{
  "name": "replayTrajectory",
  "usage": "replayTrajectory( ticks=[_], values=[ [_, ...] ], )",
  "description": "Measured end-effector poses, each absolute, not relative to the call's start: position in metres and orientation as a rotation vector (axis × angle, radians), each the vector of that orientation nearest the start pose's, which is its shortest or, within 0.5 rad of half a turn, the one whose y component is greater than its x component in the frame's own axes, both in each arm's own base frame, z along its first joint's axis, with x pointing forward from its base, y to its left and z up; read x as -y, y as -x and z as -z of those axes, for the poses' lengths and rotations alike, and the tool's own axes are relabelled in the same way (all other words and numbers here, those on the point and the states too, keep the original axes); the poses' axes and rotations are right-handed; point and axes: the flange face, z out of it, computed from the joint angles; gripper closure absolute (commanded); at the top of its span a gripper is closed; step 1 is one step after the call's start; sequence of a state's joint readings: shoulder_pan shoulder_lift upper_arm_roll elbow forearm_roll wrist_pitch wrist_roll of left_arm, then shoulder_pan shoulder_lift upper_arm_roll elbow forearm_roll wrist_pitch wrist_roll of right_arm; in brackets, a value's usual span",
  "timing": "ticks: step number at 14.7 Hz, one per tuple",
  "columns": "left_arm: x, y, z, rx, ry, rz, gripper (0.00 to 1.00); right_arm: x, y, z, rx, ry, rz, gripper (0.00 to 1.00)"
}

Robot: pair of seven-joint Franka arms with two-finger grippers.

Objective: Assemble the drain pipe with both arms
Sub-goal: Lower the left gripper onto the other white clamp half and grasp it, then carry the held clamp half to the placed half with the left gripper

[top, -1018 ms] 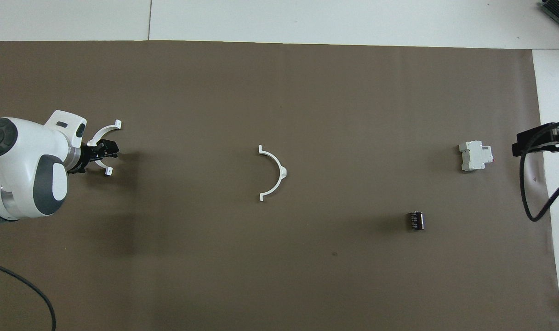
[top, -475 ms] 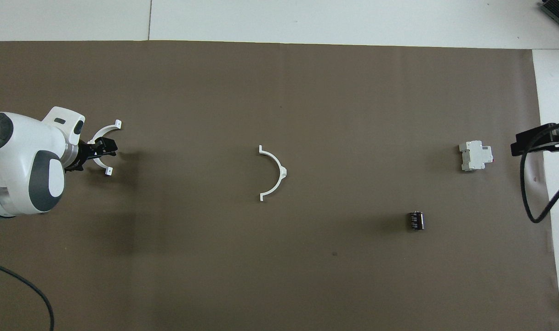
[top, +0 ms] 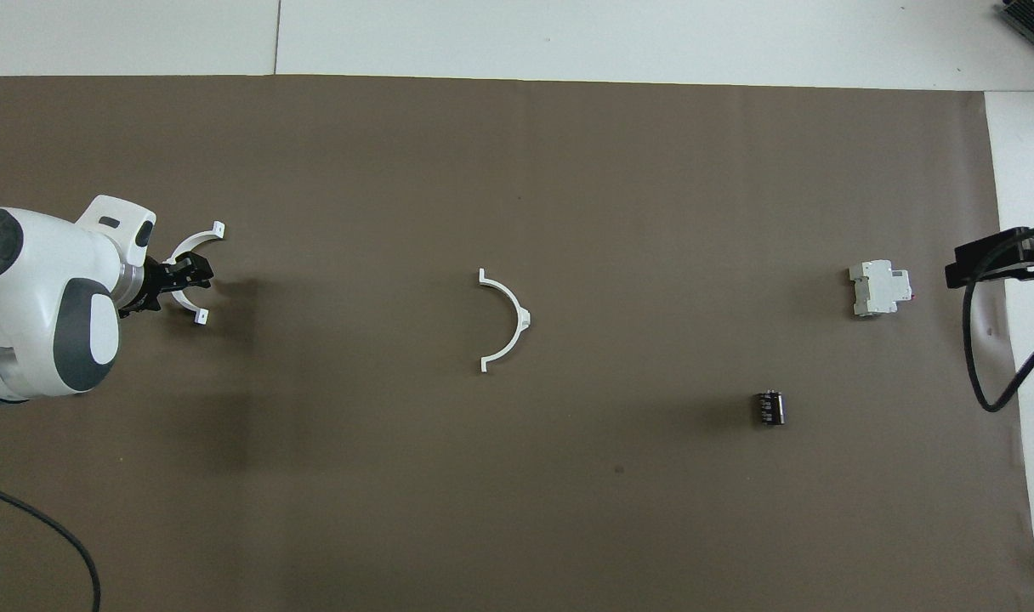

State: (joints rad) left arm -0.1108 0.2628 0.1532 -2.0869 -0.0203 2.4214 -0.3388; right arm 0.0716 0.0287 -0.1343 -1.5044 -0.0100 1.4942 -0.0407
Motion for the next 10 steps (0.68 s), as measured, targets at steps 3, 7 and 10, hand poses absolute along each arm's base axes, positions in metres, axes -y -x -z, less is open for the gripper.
replayTrajectory(
  ticks=[3, 7, 10],
  values=[
    [-0.0209, -0.5886, -0.3063, 0.624, 3.065, 0.147, 0.39, 0.0356, -0.5557, -0.634, -0.019, 3.172, -0.051, 0.0],
    [-0.0175, -0.5877, -0.3042, 0.632, 3.065, 0.157, 1.0, 0.0349, -0.5571, -0.6351, -0.014, 3.174, -0.03, 0.0],
    [-0.0173, -0.5876, -0.3043, 0.632, 3.066, 0.158, 1.0, 0.0364, -0.5567, -0.6361, -0.019, 3.174, -0.027, 0.0]
  ],
)
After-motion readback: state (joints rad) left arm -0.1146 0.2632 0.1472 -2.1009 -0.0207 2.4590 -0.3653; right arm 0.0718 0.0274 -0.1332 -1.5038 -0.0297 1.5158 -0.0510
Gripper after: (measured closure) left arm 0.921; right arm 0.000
